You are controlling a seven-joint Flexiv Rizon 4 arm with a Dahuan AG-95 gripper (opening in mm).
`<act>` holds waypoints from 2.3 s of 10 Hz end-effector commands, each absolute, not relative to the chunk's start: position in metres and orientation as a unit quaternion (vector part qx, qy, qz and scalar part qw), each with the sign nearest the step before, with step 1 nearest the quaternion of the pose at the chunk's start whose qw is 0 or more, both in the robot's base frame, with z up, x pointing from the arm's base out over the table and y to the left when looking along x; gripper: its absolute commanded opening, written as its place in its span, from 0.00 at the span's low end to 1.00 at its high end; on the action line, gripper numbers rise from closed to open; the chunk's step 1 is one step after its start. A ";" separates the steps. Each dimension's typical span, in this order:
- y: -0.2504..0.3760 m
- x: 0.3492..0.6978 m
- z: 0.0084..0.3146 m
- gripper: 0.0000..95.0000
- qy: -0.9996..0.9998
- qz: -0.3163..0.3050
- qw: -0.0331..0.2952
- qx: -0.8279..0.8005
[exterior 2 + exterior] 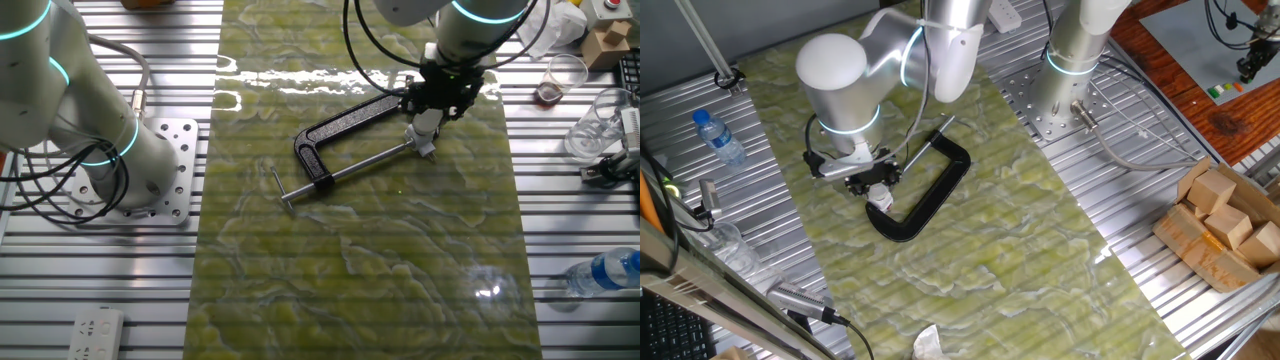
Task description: Take out the light bulb by rotating it
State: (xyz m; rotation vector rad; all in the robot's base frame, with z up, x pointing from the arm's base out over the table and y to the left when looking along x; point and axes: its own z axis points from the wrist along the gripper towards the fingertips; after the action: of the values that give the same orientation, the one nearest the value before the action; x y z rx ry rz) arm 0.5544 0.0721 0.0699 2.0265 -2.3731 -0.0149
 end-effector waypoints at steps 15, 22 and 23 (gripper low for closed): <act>0.072 0.556 0.070 0.60 -0.991 -0.028 0.011 0.129; 0.071 0.556 0.070 0.60 -0.995 -0.027 0.013 0.100; 0.071 0.556 0.070 0.60 -0.995 -0.026 0.013 0.099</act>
State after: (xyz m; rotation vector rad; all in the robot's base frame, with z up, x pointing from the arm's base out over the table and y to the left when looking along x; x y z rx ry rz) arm 0.5560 0.0713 0.0692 0.3073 -3.0980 -0.0782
